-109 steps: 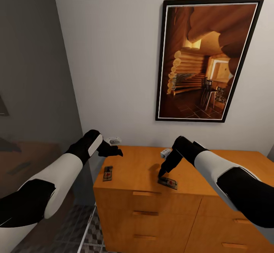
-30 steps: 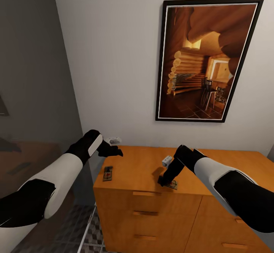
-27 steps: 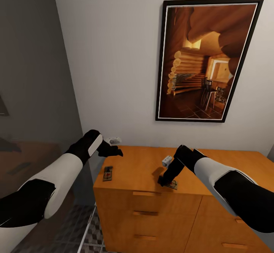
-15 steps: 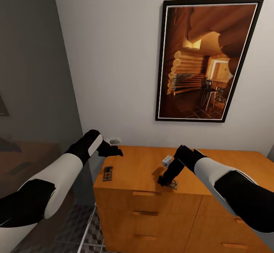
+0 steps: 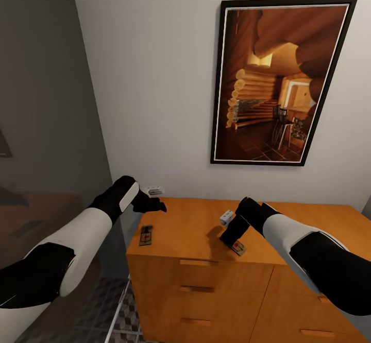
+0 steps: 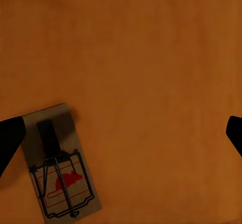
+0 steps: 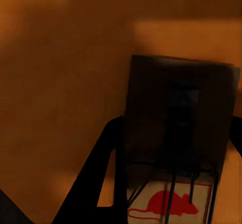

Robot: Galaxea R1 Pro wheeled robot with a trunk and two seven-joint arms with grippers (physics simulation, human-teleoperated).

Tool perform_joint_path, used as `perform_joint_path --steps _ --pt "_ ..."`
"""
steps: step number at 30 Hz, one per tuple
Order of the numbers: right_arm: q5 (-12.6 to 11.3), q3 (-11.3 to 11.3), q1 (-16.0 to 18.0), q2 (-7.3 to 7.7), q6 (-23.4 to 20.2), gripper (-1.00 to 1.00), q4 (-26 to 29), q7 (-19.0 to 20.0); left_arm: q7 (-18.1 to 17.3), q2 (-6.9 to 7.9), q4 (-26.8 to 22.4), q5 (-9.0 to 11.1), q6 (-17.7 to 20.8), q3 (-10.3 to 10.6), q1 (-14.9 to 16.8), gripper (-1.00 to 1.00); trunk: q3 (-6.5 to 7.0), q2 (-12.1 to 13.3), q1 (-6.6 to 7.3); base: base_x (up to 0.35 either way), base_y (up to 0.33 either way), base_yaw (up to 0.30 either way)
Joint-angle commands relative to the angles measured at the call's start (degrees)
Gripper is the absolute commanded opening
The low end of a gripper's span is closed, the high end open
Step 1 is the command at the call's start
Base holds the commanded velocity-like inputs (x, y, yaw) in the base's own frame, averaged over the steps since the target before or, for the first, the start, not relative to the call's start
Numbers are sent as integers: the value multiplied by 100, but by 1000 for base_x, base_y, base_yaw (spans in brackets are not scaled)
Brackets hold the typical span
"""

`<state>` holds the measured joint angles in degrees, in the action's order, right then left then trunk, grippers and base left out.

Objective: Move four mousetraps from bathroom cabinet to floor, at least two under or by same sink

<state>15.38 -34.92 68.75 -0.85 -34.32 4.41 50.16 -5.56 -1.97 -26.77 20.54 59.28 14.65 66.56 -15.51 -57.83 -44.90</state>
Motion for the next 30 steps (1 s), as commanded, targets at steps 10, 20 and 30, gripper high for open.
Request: perform_joint_path --steps 10,20,30 --pt "92 -30 -380 24 -40 -100 -20 30 -51 4 -4 -42 13 21 6 100 -10 -3 -2 0 0 0" --pt "-174 102 -140 252 -1693 -100 908 1328 -42 4 -12 -57 5 1 6 100 -10 -3 -2 0 0 0" --pt "-176 124 273 450 -2568 -100 1654 1487 -42 -4 -25 -59 5 -5 6 100 -10 -3 -2 0 0 0"
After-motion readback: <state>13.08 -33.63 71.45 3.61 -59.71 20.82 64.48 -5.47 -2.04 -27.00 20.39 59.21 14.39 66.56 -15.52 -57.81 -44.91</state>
